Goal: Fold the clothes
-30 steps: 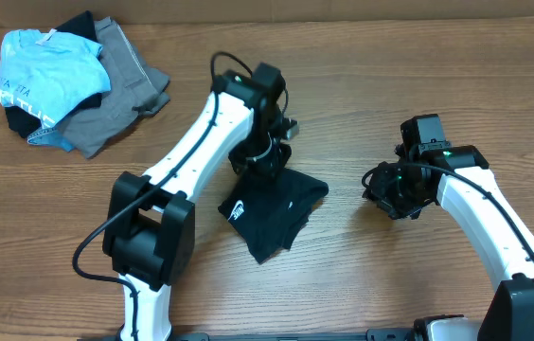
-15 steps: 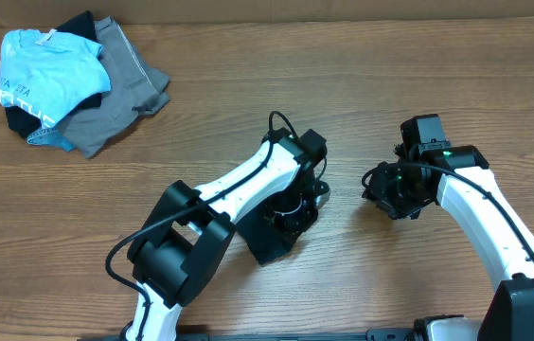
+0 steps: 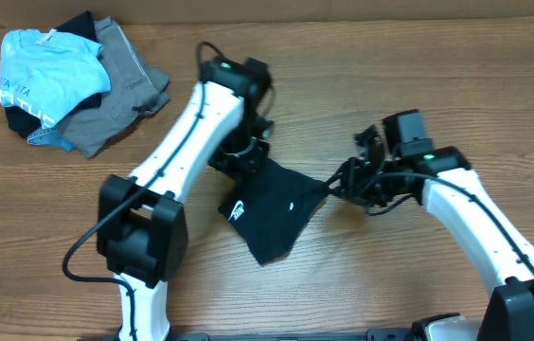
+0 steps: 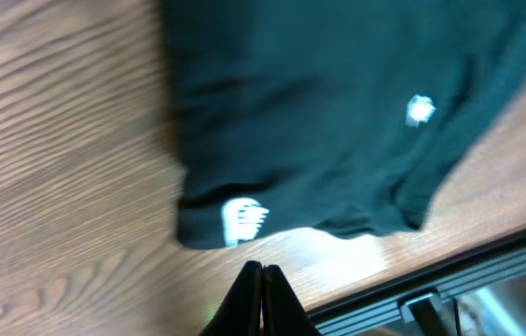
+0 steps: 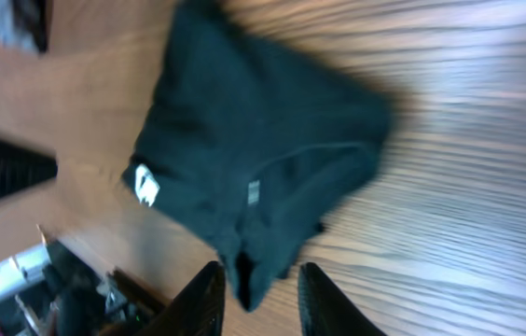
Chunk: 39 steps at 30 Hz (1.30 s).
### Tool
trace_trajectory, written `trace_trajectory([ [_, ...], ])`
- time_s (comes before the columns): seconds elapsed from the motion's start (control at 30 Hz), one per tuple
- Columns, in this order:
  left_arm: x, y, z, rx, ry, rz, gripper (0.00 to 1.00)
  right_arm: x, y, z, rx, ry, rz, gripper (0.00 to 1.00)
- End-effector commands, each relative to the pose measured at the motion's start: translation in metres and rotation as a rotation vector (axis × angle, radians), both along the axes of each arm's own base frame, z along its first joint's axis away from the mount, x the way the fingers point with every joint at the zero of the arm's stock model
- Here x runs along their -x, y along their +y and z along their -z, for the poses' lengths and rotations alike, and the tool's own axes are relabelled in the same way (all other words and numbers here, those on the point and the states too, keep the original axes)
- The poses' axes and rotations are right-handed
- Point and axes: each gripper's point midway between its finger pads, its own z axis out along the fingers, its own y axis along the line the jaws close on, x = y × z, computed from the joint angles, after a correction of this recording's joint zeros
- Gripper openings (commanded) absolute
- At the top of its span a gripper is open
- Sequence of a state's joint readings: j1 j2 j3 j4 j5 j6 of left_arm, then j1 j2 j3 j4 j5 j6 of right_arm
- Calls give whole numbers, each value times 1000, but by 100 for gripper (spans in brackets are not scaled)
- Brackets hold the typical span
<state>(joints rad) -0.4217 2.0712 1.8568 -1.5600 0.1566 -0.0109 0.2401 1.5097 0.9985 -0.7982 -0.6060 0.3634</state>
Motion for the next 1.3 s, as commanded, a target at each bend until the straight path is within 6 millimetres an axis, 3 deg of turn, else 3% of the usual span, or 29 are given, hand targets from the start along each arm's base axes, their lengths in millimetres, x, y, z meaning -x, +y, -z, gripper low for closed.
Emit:
trace_trajectory([
  [0.0, 7, 5, 8, 58, 58, -5, 4, 4, 19, -5, 34, -21, -16, 27],
  [0.1, 17, 6, 22, 107, 110, -1, 4, 3, 20, 14, 165, -6, 53, 20],
  [0.27, 36, 11, 50, 118, 175, 8, 4, 11, 33, 47, 196, 67, 75, 15],
  [0.4, 46, 34, 82, -6, 174, -25, 4, 17, 31, 78, 236, 169, 103, 13],
  [0.53, 42, 54, 106, -103, 123, -93, 4, 23, 28, 100, 270, 242, 117, 11],
  [0.63, 33, 54, 106, -81, 100, -130, 4, 24, 28, 102, 270, 249, 115, 11],
  [0.8, 11, 54, 66, -41, 89, -178, 5, 26, 30, 101, 260, 259, 111, 12],
  [0.87, -2, 53, 45, -14, 49, -173, 18, 27, 31, 100, 253, 264, 108, 12],
  [0.93, -15, 44, 29, 57, 11, -153, 38, 27, 32, 100, 245, 267, 105, 12],
  [1.03, -28, 32, 23, 137, -41, -99, 73, 27, 32, 99, 244, 267, 104, 13],
  [1.07, -32, 31, 25, 143, -59, -91, 80, 27, 32, 99, 244, 267, 104, 18],
  [1.2, -41, 27, 44, 159, -93, -91, 93, 27, 32, 100, 244, 266, 101, 19],
  [1.27, -38, 20, 56, 204, -80, -97, 94, 27, 32, 99, 243, 263, 98, 19],
])
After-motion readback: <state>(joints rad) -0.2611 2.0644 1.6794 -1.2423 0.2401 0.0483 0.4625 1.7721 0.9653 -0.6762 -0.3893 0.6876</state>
